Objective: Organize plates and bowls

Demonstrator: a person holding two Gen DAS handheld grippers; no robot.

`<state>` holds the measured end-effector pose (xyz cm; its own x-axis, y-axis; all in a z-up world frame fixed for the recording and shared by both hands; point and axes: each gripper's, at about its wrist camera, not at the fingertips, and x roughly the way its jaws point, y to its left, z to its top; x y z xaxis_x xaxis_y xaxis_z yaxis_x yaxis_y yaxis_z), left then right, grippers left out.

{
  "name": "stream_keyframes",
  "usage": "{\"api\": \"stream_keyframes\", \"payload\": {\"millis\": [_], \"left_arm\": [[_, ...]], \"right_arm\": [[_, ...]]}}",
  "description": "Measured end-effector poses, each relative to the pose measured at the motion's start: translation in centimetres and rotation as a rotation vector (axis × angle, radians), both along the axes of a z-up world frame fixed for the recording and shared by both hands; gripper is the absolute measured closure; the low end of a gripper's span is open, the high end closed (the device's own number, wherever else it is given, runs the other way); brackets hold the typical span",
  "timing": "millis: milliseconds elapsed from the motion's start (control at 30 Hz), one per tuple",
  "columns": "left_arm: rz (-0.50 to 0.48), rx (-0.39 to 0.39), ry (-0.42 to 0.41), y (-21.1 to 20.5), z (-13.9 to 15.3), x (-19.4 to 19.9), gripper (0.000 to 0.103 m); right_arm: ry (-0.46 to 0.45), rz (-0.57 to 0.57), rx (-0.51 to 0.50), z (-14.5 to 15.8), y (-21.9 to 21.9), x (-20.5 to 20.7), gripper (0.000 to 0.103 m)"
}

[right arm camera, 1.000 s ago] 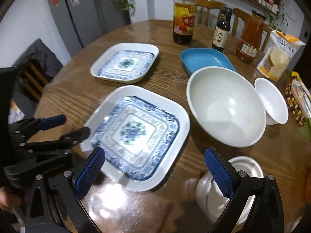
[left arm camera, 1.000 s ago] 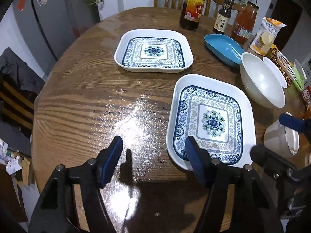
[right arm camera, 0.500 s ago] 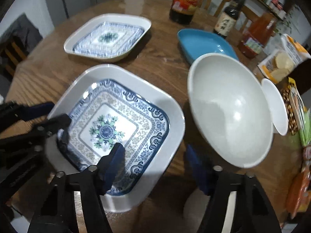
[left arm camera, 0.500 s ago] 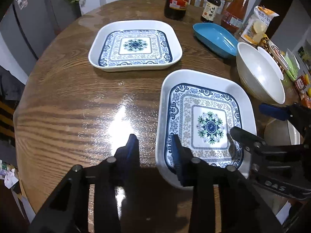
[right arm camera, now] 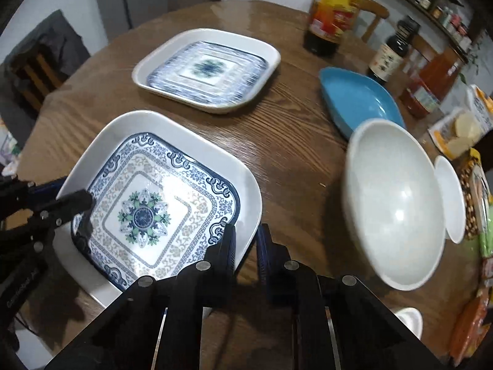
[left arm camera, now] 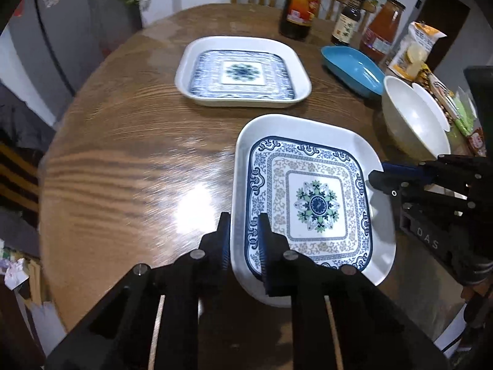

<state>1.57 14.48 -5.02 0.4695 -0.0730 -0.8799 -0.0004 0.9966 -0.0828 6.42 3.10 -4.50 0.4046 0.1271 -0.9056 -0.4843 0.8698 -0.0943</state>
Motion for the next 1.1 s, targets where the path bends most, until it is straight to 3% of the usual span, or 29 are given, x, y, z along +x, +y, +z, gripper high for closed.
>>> {"api": "stream_keyframes", "payload": {"millis": [133,267,300,333,400,433,533,667,733,1100], "left_arm": [[0.051,0.0,0.011,1.2,-0.1,-1.3,0.088],[0.099,-0.011,0.042,1.7,-1.0,-1.8,0.085],[0.115,-0.003,0.048,1.9,-1.1,-1.9,0.075],[0.128,0.004,0.046,2.2,-0.9,-2.1,0.057],[0.167,0.016,0.019,3.0,-0.2,-2.4,0.032],[0.178,0.017,0.002,3.3,0.3,-2.5,0.028],[0.189,0.021,-0.034,3.9,1.5,-2.0,0.027],[0.183,0.053,-0.065,3.6,2.8,0.0,0.027],[0.177,0.067,-0.082,3.4,3.4,1.0,0.021],[0.156,0.153,-0.138,3.5,4.8,7.5,0.01]], "right_arm": [[-0.01,0.031,0.029,-0.1,1.0,-0.1,0.081],[0.003,0.046,0.061,0.2,0.8,-0.3,0.049],[-0.002,0.041,0.077,0.5,0.5,-0.2,0.043],[-0.007,0.039,0.096,0.8,0.1,-0.2,0.043],[-0.011,0.035,0.134,1.6,-0.5,-0.1,0.042],[-0.01,0.031,0.151,2.0,-0.8,0.1,0.042],[0.006,0.002,0.236,3.2,-1.6,1.0,0.042],[-0.014,-0.029,0.274,4.5,-1.8,2.4,0.042],[-0.023,-0.043,0.291,4.9,-1.8,3.4,0.042],[-0.035,-0.113,0.262,4.5,-0.1,9.8,0.042]]}}
